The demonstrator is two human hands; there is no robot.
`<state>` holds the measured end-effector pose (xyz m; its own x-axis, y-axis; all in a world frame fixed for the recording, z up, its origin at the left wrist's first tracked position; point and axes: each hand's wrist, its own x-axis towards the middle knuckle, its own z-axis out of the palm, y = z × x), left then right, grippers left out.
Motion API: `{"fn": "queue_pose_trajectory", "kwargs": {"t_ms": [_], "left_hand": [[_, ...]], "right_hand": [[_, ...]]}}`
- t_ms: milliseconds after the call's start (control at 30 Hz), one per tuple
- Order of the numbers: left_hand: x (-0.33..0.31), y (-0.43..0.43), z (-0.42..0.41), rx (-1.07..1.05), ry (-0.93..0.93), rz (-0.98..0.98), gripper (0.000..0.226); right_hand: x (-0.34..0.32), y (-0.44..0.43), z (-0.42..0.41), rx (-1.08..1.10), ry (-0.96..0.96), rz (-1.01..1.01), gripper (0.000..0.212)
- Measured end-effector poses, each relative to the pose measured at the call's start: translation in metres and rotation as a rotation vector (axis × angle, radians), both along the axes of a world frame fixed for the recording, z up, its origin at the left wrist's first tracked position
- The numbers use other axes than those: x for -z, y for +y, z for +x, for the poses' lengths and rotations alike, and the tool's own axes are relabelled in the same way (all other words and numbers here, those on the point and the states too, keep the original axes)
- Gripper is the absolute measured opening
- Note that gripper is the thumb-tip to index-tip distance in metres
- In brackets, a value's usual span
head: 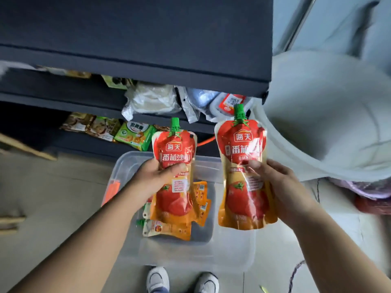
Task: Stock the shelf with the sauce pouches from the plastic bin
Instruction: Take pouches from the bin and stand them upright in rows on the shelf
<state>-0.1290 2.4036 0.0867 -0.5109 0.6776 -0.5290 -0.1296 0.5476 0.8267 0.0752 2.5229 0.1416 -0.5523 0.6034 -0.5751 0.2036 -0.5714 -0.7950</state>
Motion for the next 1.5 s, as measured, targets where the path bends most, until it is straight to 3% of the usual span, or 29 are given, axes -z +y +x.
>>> {"fn": "queue_pose_trajectory", "kwargs": {"t_ms": [167,500,700,867,1000,1200,1300,1433,1500], "left_hand": [[-0.140,0.000,-0.014,-0.129,0.140,0.177,0.012],[-0.363,-0.036,-0.058,-0.171,0.140,0.463,0.016],[-0.462,-0.091,-0.104,-0.132,0.175,0.608,0.030],[-0.505,-0.155,-0.158,-0.119,0.187,0.698,0.077],[-0.522,-0.205,-0.210,-0.191,0.148,0.766,0.016],[-0.533,-0.275,-0.292,-0.224,0.220,0.745,0.024],[-0.529,-0.294,-0.326,-0.260,0.225,0.749,0.014],[-0.512,-0.302,-0.363,-0.323,0.245,0.696,0.036],[-0.500,-0.303,-0.378,-0.371,0.263,0.685,0.027]], "right_hand": [[-0.105,0.003,-0.025,-0.059,0.070,0.240,0.041],[-0.316,-0.017,-0.086,-0.117,0.360,0.586,0.016],[-0.407,-0.064,-0.133,-0.177,0.361,0.801,0.004],[-0.441,-0.121,-0.185,-0.081,0.399,0.846,0.013],[-0.456,-0.171,-0.239,0.015,0.447,0.774,0.018],[-0.464,-0.228,-0.316,0.064,0.503,0.744,0.014],[-0.464,-0.244,-0.352,0.046,0.490,0.737,0.022],[-0.458,-0.251,-0.396,0.025,0.475,0.701,0.025],[-0.457,-0.247,-0.416,0.015,0.471,0.691,0.026]]}}
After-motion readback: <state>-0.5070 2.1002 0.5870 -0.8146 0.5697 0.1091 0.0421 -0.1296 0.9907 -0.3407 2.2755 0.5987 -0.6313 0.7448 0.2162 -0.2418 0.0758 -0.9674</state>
